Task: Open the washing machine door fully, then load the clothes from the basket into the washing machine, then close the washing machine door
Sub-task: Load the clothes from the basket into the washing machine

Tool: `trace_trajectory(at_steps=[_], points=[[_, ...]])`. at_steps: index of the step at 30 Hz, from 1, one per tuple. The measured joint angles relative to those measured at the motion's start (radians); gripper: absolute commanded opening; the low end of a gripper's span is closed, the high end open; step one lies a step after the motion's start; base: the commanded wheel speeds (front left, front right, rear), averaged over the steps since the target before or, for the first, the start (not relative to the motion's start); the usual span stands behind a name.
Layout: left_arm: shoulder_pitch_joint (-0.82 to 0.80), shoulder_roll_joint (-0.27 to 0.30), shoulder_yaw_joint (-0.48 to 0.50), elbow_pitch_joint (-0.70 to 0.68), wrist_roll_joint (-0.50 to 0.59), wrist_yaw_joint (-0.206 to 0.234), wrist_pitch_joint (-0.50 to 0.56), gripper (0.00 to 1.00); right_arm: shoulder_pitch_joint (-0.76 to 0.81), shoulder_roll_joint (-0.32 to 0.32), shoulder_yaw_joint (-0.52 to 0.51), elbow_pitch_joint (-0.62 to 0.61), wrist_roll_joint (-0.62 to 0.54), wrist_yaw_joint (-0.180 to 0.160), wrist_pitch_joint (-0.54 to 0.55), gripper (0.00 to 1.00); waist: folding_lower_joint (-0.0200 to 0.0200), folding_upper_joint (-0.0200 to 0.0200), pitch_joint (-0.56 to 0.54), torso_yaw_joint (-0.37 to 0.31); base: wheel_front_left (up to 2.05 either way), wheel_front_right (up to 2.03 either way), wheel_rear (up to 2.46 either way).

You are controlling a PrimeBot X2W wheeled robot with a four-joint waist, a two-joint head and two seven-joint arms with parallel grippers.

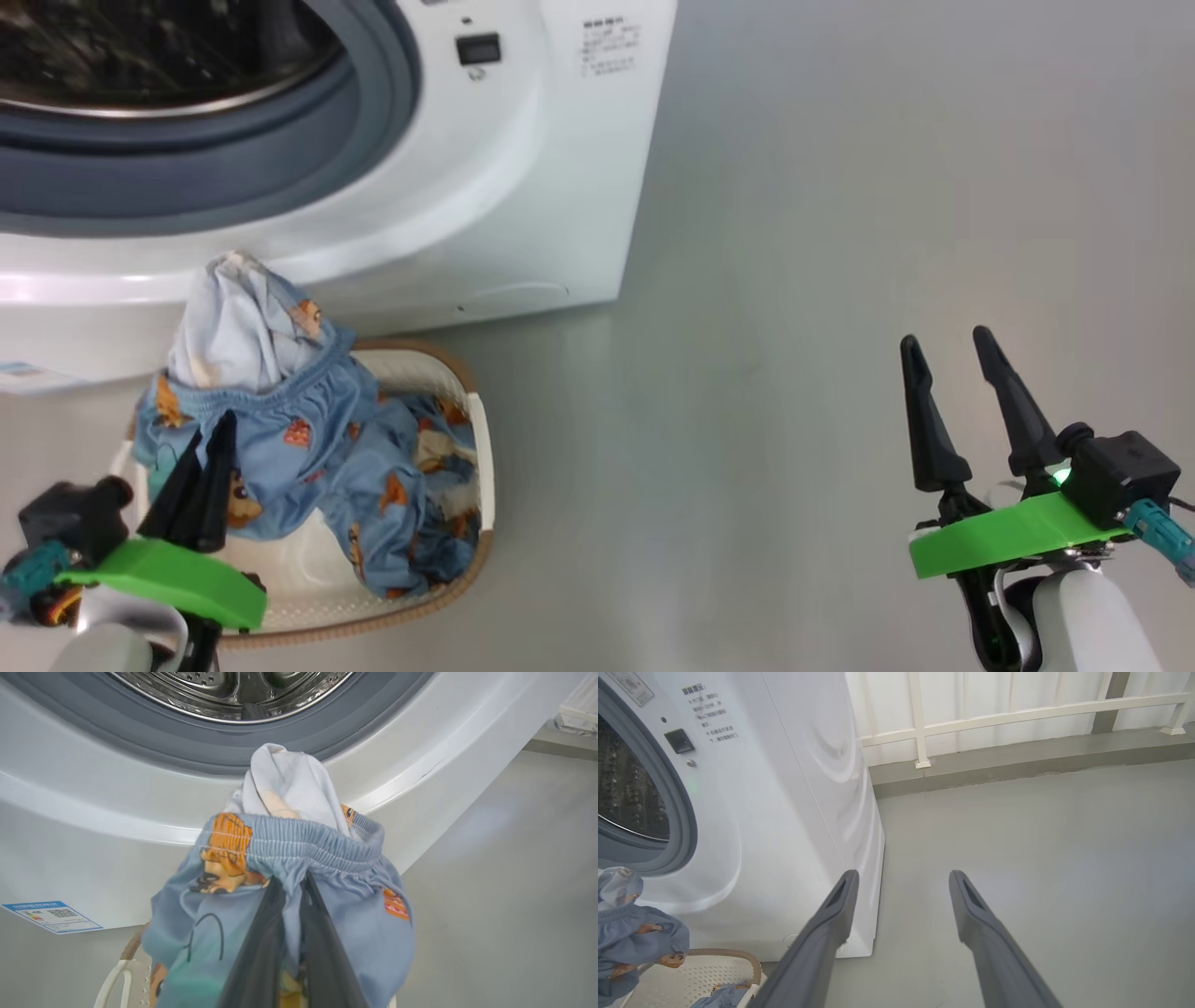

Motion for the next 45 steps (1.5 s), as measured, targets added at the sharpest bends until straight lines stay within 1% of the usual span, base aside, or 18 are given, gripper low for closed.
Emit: trace_trajectory(at_steps=[6, 11, 19, 26, 31, 37, 45], points=[[0.071, -0.043, 0.083, -0.069, 0.065, 0.000, 0.000, 0.00, 0.006, -0.001, -0.005, 0.027, -0.003, 0.000, 0.000, 1.00, 0.0000, 0.0000, -0.082, 0.021, 0.00, 0.00, 0.00], [0.139, -0.079, 0.162, -0.147, 0.124, 0.000, 0.000, 0.00, 0.049, -0.001, -0.014, 0.043, -0.006, 0.000, 0.000, 1.00, 0.0000, 0.0000, -0.159, 0.040, 0.00, 0.00, 0.00], [0.229, -0.124, 0.242, -0.233, 0.191, 0.000, 0.000, 0.00, 0.073, -0.001, -0.025, 0.050, -0.006, 0.000, 0.000, 1.00, 0.0000, 0.0000, -0.251, 0.055, 0.00, 0.00, 0.00], [0.304, -0.159, 0.292, -0.276, 0.240, 0.000, 0.000, 0.00, 0.122, 0.000, -0.026, 0.063, -0.006, 0.000, 0.000, 1.00, 0.0000, 0.0000, -0.322, 0.058, 0.00, 0.00, 0.00], [0.341, -0.182, 0.319, -0.286, 0.262, 0.000, 0.000, 0.00, 0.135, 0.000, -0.028, 0.068, -0.030, 0.000, 0.000, 1.00, 0.0000, 0.0000, -0.359, 0.057, 0.00, 0.00, 0.00], [0.379, -0.216, 0.345, -0.298, 0.291, 0.000, 0.000, 0.00, 0.166, 0.000, -0.031, 0.073, -0.030, 0.000, 0.000, 1.00, 0.0000, 0.0000, -0.404, 0.053, 0.00, 0.00, 0.00], [0.392, -0.225, 0.351, -0.298, 0.297, 0.000, 0.000, 0.00, 0.167, 0.000, -0.032, 0.076, -0.028, 0.000, 0.000, 1.00, 0.0000, 0.0000, -0.418, 0.052, 0.00, 0.00, 0.00]])
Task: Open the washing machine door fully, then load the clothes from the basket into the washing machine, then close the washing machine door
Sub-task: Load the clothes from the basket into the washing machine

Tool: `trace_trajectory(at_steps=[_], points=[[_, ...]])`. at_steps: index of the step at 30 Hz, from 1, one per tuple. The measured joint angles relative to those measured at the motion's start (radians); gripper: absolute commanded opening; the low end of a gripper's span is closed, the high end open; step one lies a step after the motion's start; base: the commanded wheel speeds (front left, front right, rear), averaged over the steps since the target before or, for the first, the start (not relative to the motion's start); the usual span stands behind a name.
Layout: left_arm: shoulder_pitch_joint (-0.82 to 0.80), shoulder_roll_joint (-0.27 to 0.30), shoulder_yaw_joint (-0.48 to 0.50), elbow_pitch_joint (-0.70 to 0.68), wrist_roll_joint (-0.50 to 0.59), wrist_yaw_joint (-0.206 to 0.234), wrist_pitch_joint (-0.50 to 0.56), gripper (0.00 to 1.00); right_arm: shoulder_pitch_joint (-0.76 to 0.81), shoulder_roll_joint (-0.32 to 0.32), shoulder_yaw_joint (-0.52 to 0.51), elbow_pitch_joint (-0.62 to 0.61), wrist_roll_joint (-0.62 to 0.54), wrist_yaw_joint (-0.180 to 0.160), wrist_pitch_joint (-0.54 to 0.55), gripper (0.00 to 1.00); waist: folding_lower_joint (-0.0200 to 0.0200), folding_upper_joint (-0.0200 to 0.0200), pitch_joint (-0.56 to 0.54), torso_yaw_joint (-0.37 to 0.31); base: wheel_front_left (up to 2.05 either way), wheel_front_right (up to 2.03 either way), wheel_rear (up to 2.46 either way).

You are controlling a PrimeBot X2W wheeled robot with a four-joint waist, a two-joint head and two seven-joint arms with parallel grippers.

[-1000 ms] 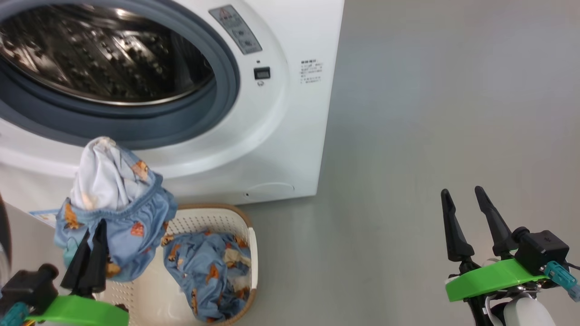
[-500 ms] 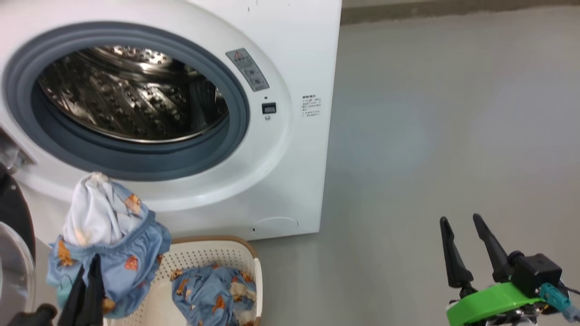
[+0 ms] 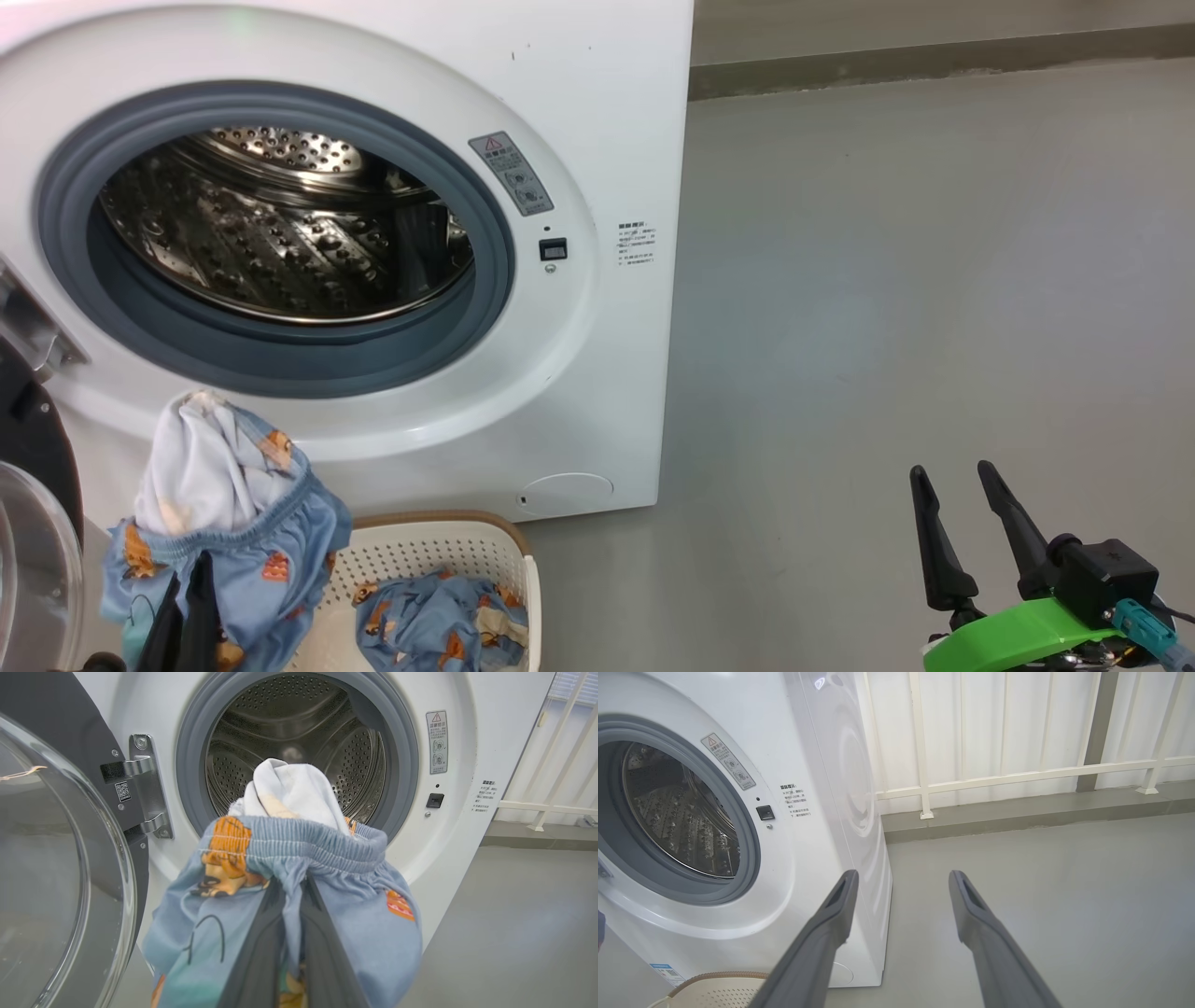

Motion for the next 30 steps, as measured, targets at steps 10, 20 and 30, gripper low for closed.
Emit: trace_trajectory(at_steps=[10, 20, 30], points=[[-0.002, 0.001, -0.001, -0.002, -0.002, 0.000, 0.000, 0.00, 0.000, 0.000, 0.002, 0.000, 0.012, 0.000, 0.000, 1.00, 0.0000, 0.0000, 0.026, -0.009, 0.00, 0.00, 0.00], [-0.122, 0.053, -0.031, 0.006, -0.032, 0.000, 0.000, 0.00, -0.008, 0.001, 0.002, -0.018, 0.035, 0.000, 0.000, 1.00, 0.0000, 0.0000, 0.099, -0.029, 0.00, 0.00, 0.00], [-0.345, 0.117, -0.102, 0.057, -0.104, 0.000, 0.000, 0.00, -0.055, 0.001, 0.010, -0.045, 0.055, 0.000, 0.000, 1.00, 0.0000, 0.0000, 0.206, -0.050, 0.00, 0.00, 0.00]])
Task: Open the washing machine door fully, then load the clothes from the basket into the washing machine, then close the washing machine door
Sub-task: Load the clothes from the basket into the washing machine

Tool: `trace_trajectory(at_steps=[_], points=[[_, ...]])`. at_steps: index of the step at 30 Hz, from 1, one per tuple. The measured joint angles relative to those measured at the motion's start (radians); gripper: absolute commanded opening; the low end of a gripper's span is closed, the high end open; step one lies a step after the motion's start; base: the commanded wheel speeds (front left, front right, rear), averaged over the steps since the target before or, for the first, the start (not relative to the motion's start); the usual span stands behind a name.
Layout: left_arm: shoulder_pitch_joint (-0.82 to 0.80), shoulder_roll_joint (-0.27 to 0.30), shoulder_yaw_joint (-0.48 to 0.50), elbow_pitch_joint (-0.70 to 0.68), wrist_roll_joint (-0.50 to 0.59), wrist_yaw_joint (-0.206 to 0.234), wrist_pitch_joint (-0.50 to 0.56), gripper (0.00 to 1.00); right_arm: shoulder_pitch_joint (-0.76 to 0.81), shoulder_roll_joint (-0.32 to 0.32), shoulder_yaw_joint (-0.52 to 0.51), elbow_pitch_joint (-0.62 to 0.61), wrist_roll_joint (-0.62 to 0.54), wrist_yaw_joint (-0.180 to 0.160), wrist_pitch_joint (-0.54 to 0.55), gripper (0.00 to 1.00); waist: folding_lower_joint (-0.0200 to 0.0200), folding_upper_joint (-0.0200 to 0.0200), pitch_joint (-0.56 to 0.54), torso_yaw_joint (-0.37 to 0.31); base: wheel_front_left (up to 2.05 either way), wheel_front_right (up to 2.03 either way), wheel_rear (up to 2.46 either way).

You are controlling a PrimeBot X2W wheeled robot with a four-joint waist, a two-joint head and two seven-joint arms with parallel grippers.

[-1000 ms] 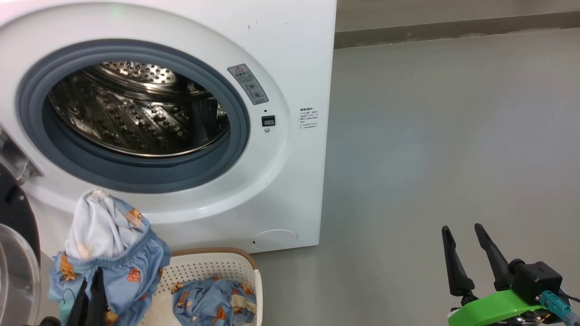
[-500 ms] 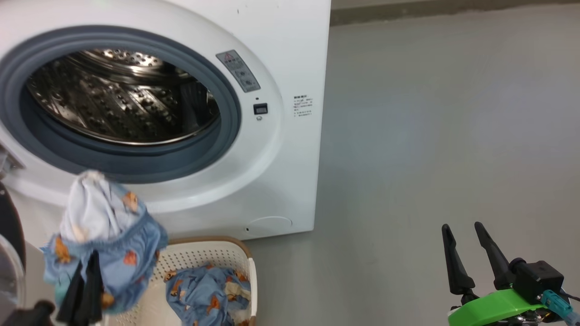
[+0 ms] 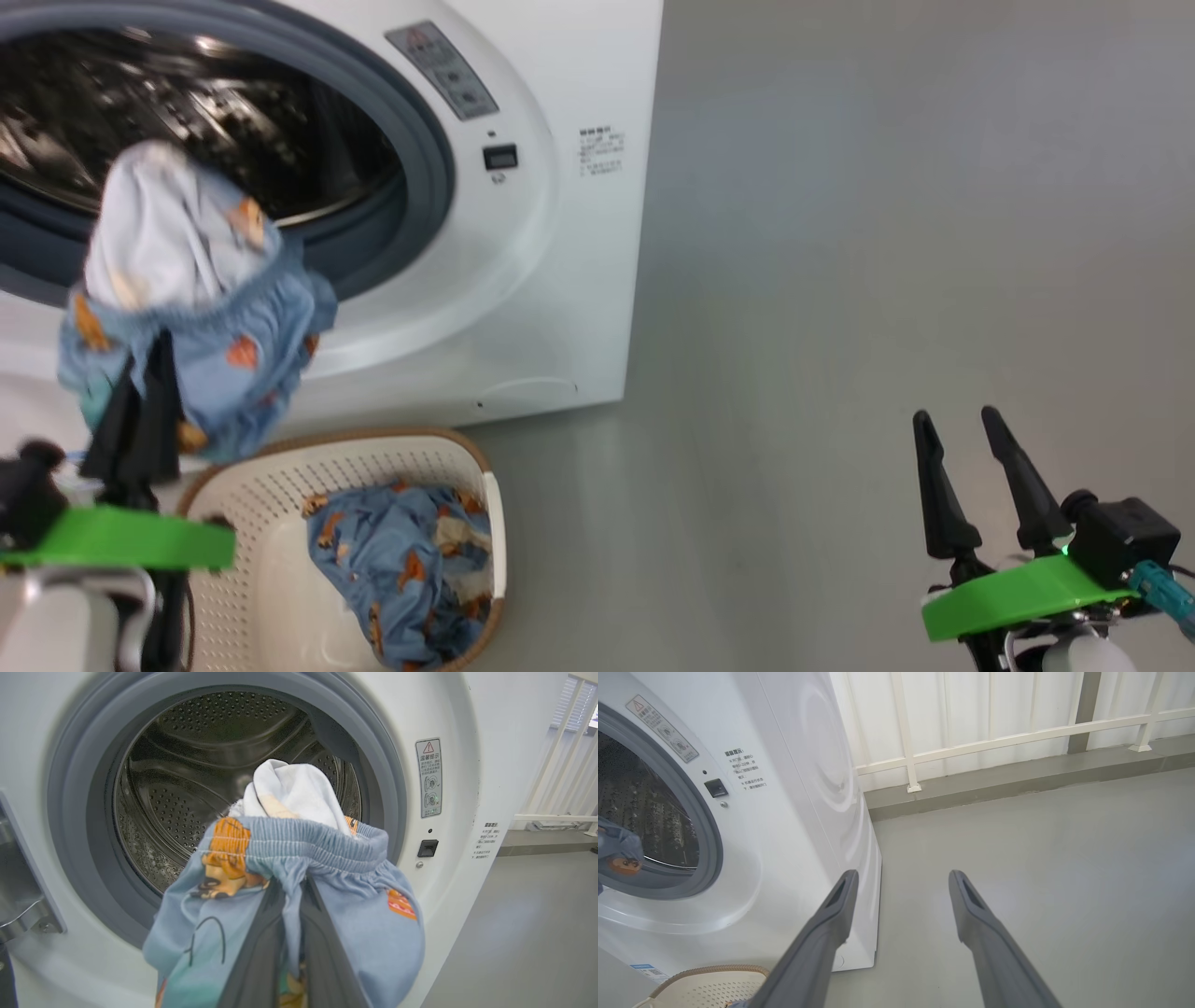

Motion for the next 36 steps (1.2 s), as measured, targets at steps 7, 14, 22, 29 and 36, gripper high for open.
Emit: trace_trajectory(at_steps=[7, 14, 22, 29, 36], points=[[-0.153, 0.060, -0.036, 0.056, -0.042, 0.000, -0.001, 0.00, -0.040, -0.001, 0.010, -0.031, 0.002, 0.000, 0.000, 1.00, 0.0000, 0.0000, 0.092, -0.018, 0.00, 0.00, 0.00], [-0.305, 0.115, -0.067, 0.137, -0.084, 0.000, -0.001, 0.00, -0.070, -0.001, 0.019, -0.061, 0.002, 0.000, 0.000, 1.00, 0.0000, 0.0000, 0.195, -0.033, 0.00, 0.00, 0.00], [-0.514, 0.183, -0.144, 0.279, -0.150, 0.000, -0.001, 0.00, -0.120, -0.002, 0.042, -0.079, 0.005, 0.000, 0.000, 1.00, 0.0000, 0.0000, 0.311, -0.045, 0.00, 0.00, 0.00], [-0.728, 0.234, -0.265, 0.415, -0.198, 0.000, -0.001, 0.00, -0.148, -0.003, 0.075, -0.077, 0.015, 0.000, 0.000, 1.00, 0.0000, 0.0000, 0.391, -0.063, 0.00, 0.00, 0.00], [-0.875, 0.244, -0.354, 0.510, -0.242, 0.000, 0.011, 0.00, -0.154, -0.003, 0.098, -0.074, 0.021, 0.000, 0.000, 1.00, 0.0000, 0.0000, 0.432, -0.100, 0.00, 0.00, 0.00]])
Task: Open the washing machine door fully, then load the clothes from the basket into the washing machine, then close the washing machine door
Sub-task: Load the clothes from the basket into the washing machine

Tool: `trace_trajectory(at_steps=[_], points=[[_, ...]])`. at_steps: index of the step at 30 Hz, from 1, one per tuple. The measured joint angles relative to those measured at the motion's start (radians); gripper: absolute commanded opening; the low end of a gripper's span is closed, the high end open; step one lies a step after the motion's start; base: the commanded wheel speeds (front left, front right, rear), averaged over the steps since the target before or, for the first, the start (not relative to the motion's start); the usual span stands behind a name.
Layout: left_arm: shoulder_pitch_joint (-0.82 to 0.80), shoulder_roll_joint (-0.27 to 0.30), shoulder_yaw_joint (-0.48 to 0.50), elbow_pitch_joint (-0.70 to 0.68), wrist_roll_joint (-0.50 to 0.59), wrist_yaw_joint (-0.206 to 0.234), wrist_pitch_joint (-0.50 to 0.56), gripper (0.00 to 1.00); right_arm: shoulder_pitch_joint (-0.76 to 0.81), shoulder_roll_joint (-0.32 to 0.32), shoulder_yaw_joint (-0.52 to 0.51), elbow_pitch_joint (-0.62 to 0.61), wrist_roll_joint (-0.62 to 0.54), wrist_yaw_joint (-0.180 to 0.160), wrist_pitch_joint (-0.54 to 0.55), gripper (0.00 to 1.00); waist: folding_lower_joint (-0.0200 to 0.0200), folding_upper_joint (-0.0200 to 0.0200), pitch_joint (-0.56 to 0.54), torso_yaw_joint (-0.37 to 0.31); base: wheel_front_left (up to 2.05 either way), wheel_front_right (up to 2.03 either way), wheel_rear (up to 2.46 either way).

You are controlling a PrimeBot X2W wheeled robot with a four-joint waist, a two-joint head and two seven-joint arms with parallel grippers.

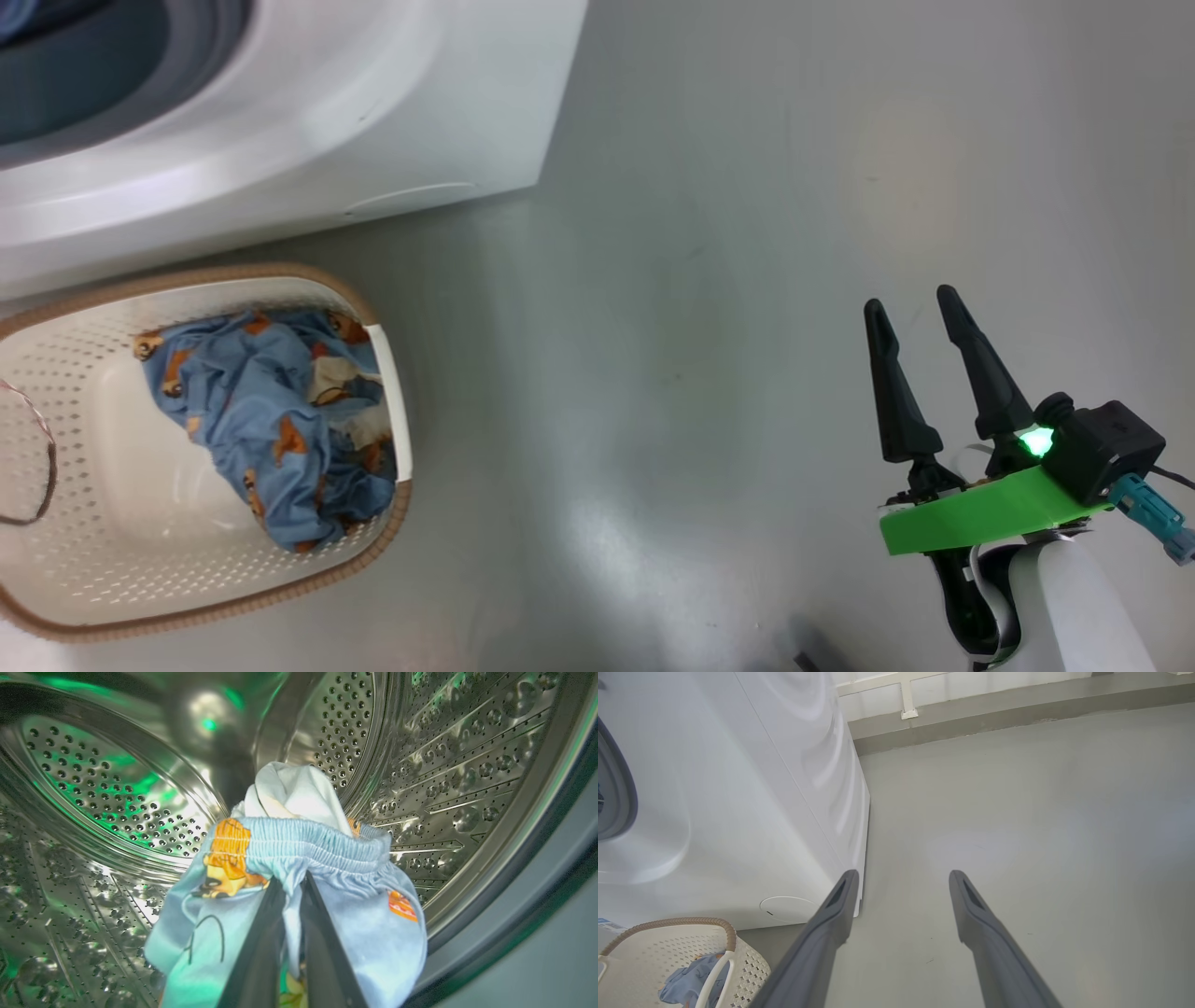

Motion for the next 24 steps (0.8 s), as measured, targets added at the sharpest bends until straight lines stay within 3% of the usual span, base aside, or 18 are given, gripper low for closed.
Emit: trace_trajectory(at_steps=[18, 24], points=[[-0.193, 0.085, -0.132, 0.148, -0.088, 0.000, 0.122, 0.00, 0.000, 0.001, 0.060, -0.006, 0.046, 0.000, 0.000, 1.00, 0.0000, 0.0000, 0.110, -0.051, 0.00, 0.00, 0.00], [-0.245, 0.114, -0.167, 0.141, -0.075, 0.000, 0.016, 0.00, -0.001, 0.000, 0.085, -0.004, 0.052, 0.000, 0.000, 1.00, 0.0000, 0.0000, 0.137, -0.064, 0.00, 0.00, 0.00]])
